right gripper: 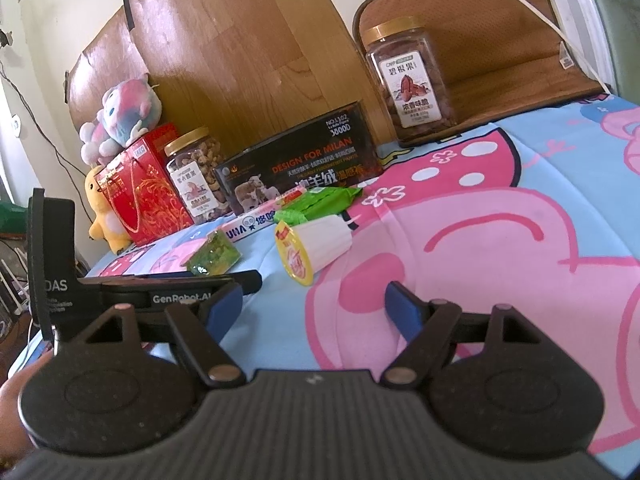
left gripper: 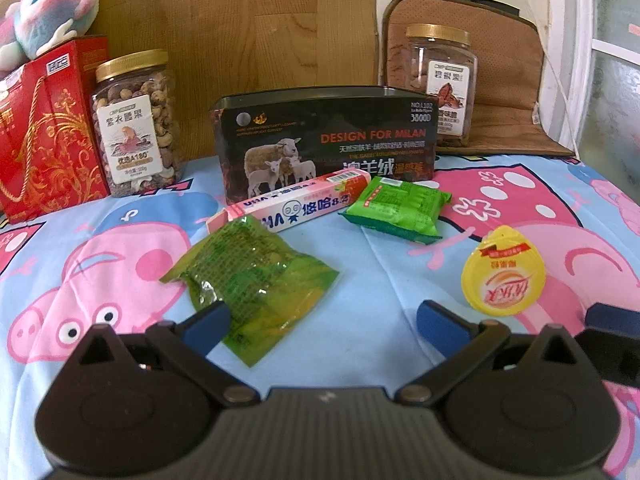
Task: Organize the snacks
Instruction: 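Move the left tool toward the yellow-lidded cup on the sheet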
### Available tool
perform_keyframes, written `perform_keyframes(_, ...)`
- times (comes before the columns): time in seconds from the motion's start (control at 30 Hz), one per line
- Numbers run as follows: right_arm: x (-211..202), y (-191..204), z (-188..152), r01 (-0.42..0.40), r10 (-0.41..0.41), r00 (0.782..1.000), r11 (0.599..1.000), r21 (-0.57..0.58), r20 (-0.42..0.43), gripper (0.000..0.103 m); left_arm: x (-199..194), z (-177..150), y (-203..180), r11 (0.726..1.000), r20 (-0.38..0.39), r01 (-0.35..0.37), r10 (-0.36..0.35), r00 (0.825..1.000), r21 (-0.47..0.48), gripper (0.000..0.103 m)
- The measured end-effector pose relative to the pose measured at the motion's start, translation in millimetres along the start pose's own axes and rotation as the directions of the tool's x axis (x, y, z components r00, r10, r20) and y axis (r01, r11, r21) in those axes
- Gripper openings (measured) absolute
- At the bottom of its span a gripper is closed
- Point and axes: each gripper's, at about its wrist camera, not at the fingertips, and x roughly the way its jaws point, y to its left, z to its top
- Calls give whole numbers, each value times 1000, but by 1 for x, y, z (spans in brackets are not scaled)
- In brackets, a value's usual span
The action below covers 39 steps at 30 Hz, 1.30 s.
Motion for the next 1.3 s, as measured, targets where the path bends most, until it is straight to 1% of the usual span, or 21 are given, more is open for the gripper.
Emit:
perform_keyframes(0.13, 1, 0, 0, 0, 0, 1000, 1000, -3, -3, 81, 0, 1, -1, 1000, -4, -13, 13, 1000, -22, 103)
perform_keyframes(0.23, 1, 0, 0, 0, 0, 1000, 1000, -3, -2, 82, 1, 6, 1, 1000, -46, 0, 0, 999, -7, 103)
perform_keyframes(0.3, 1, 0, 0, 1, -1, 1000, 1000, -3, -2, 82, -4, 4, 4, 999, -51, 3, -5, 999, -39, 103)
perform_keyframes(0.43, 0, 0, 0, 2, -2, 1000, 1000, -4, 6, 82, -22, -11, 11, 995, -11, 19, -20, 1000, -98, 103)
perform_keyframes(0.47, 0, 0, 0, 3, -3, 1000, 1000, -5, 6, 82, -28, -16, 12, 994, 2, 7, -7, 1000, -108, 103)
perform_keyframes(0.5, 0, 1, 0, 5, -5, 1000, 1000, -8, 7, 82, -34, -19, 13, 993, 19, -19, 22, 1000, -115, 103)
perform_keyframes(0.53, 0, 1, -1, 6, -6, 1000, 1000, -12, 8, 82, -42, -24, 12, 991, 49, -61, 67, 997, -119, 103)
perform_keyframes(0.6, 0, 2, -1, 8, -8, 1000, 1000, -18, 8, 82, -58, -31, 8, 985, 122, -141, 152, 981, -96, 103)
perform_keyframes(0.63, 0, 2, -1, 9, -8, 1000, 1000, -19, 8, 82, -64, -33, 4, 982, 155, -172, 182, 971, -77, 103)
perform_keyframes(0.67, 0, 2, -1, 9, -9, 1000, 1000, -20, 7, 82, -68, -34, 2, 980, 179, -188, 196, 964, -63, 103)
perform_keyframes(0.73, 1, 2, 0, 9, -9, 1000, 1000, -18, 6, 82, -71, -34, 0, 979, 203, -194, 201, 958, -54, 103)
perform_keyframes(0.87, 0, 1, -1, 12, -12, 1000, 1000, -19, 9, 82, -67, -32, 1, 978, 192, -200, 207, 959, -55, 103)
perform_keyframes(0.97, 1, 1, 0, 13, -13, 1000, 1000, -19, 7, 82, -70, -34, 3, 977, 202, -203, 213, 956, -71, 103)
perform_keyframes(1.07, 1, 1, 0, 15, -14, 1000, 1000, -21, 7, 82, -75, -37, 0, 970, 226, -228, 241, 944, -83, 103)
perform_keyframes(1.2, 1, 2, 0, 16, -16, 1000, 1000, -22, 7, 82, -79, -39, -4, 952, 254, -293, 305, 918, -87, 103)
perform_keyframes(1.3, 1, 2, 0, 17, -17, 1000, 1000, -22, 5, 82, -83, -40, -3, 951, 282, -291, 308, 909, -101, 103)
